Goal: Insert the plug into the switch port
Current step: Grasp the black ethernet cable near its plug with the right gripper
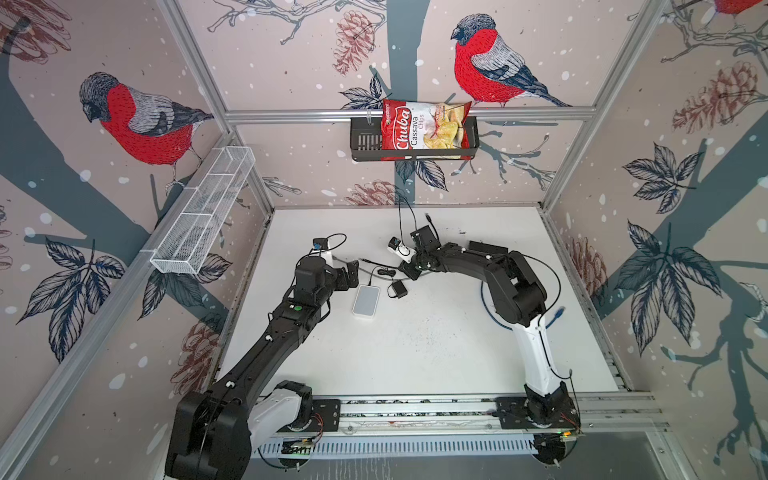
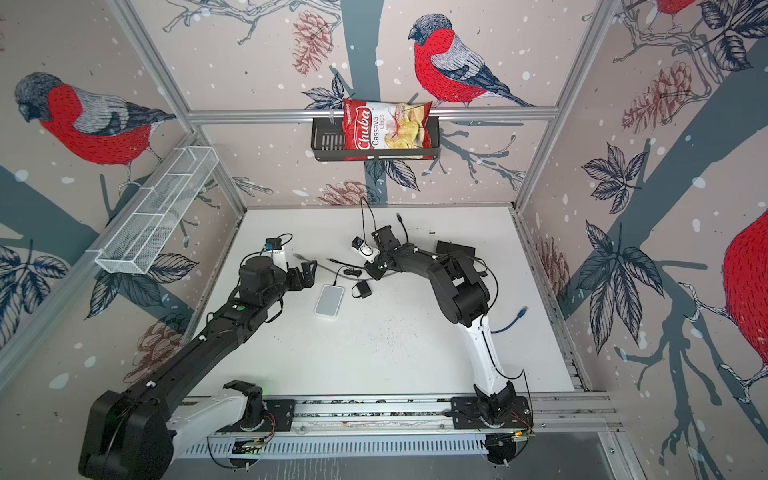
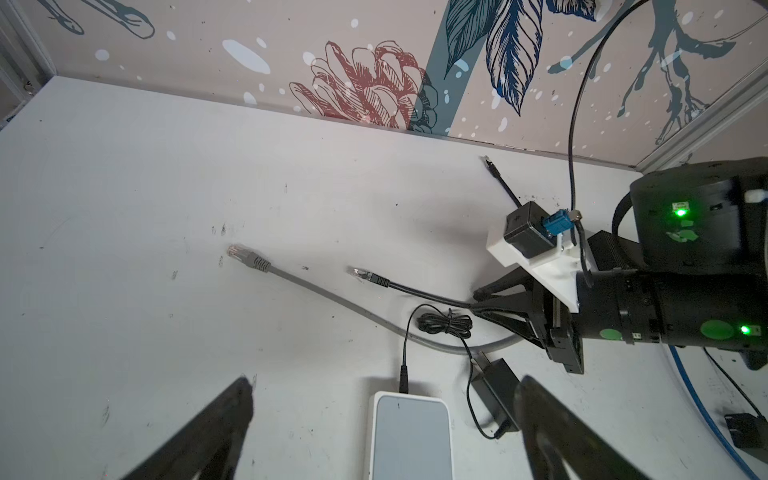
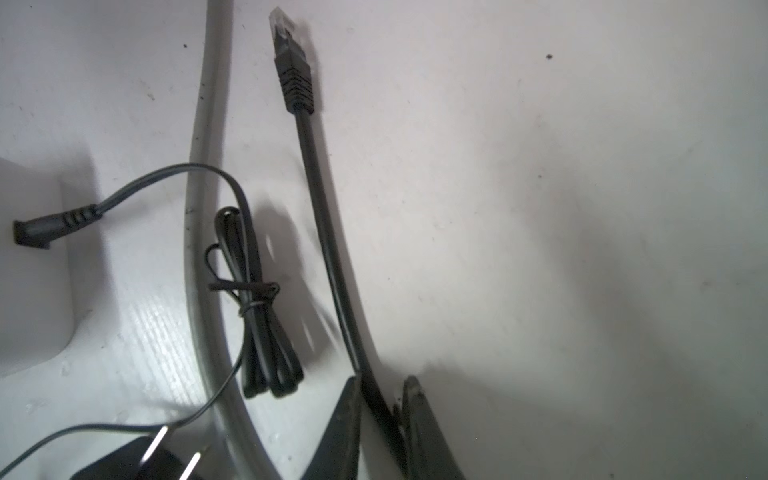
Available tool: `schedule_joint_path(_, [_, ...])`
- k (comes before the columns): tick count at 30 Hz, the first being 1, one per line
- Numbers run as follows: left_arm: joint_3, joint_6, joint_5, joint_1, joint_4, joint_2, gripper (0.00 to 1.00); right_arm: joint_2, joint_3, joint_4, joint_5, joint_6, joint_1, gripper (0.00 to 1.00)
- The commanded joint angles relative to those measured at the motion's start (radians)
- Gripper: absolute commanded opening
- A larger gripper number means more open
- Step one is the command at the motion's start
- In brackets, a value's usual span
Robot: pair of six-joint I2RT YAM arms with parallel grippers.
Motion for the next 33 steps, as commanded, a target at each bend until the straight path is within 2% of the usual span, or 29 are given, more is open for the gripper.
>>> schedule_joint_path(1, [0.011,-0.020,0.031,0.002,0.033,0.011,0.97,0.012,-0.003,-0.072,-0.004,-0.051,-0.001,0.14])
schedule_joint_path(10, [0.014,-0.030,0.033,0.001,0.031,0.027,0.97,-0.049,-0.064,0.008,0.034,-0.114,0.001,0.08])
schedule_joint_path(23, [0.021,-0.066,0.070,0.002,0.030,0.058,0.97,-0.212,-0.152,0.069,0.135,-0.182,0.004,0.06])
schedule_joint_path(27, [0.029,-0.100,0.084,0.002,0.034,0.073,0.96,-0.290,-0.224,0.073,0.148,-0.180,0.022,0.06])
schedule_joint_path(33, [0.052,-0.218,0.065,0.000,-0.002,0.110,0.96,-0.414,-0.401,0.141,0.130,-0.117,0.077,0.06])
